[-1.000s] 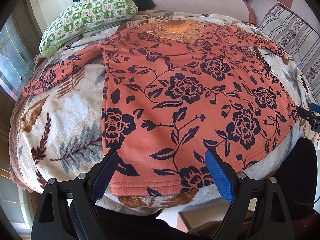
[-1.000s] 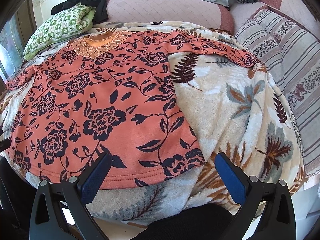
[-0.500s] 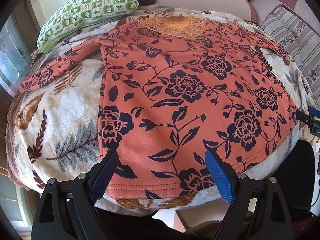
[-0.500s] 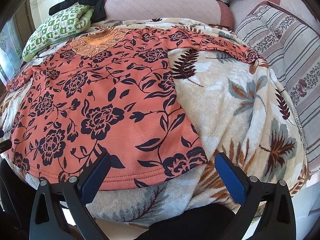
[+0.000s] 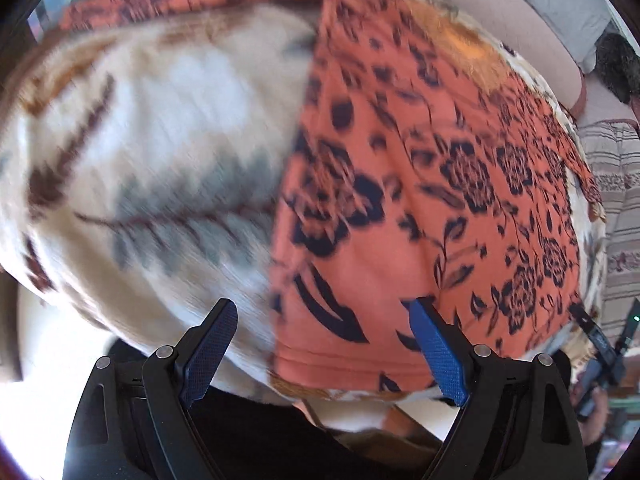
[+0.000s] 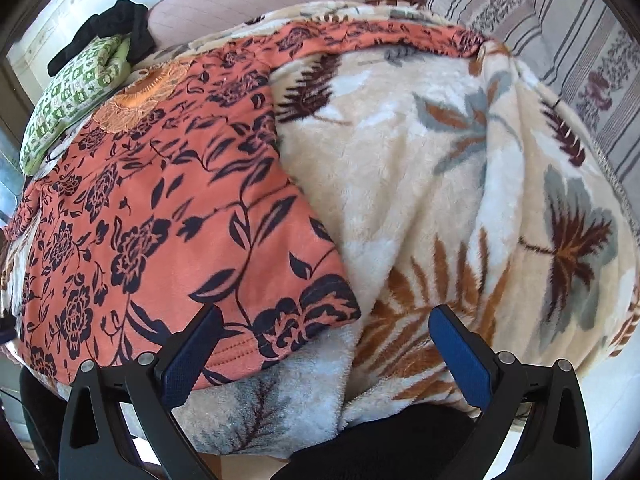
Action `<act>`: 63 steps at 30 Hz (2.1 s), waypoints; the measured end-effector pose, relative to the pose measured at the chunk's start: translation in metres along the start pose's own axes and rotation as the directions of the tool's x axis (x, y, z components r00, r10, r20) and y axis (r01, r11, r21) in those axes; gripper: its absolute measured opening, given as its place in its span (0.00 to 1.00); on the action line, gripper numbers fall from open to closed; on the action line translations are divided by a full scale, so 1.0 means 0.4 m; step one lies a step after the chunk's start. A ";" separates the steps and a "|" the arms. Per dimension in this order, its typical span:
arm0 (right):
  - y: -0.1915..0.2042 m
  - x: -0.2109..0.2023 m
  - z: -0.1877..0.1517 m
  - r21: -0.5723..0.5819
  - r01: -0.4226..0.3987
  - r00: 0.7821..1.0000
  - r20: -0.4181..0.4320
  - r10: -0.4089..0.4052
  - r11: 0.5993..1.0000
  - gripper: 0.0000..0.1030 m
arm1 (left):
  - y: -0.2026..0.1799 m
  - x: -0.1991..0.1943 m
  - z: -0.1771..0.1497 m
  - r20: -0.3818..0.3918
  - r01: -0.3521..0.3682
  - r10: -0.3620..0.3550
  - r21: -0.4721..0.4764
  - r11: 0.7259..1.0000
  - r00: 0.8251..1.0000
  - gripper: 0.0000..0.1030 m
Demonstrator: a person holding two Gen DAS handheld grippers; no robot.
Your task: Fold small clothes
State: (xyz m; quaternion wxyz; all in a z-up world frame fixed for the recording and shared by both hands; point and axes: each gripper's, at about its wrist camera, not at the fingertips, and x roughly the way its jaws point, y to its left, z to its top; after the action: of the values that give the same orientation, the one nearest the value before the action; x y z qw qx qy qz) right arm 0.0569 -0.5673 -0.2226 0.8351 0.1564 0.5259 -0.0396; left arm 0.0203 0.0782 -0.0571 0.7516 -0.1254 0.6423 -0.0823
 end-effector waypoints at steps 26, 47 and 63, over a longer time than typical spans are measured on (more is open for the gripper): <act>-0.033 -0.073 0.020 -0.039 -0.115 0.990 0.083 0.118 0.993 0.08 | -0.015 -0.009 -0.038 -0.003 0.140 -0.141 -0.107 0.984 0.990 0.07; -0.049 -0.161 0.139 0.035 -0.321 0.936 0.163 0.311 0.947 0.17 | -0.125 -0.185 -0.049 0.168 0.145 -0.177 0.187 0.972 0.970 0.41; -0.199 0.040 0.445 0.255 -0.291 0.948 0.209 0.242 0.922 0.35 | -0.385 0.099 0.143 0.162 -0.084 0.030 0.339 0.937 0.986 0.44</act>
State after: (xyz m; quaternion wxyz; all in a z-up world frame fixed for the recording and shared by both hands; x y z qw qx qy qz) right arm 0.1997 -0.6950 -0.1836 0.8443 0.3400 0.4140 -0.0133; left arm 0.0889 -0.0753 -0.0410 0.8116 0.0210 0.5610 -0.1617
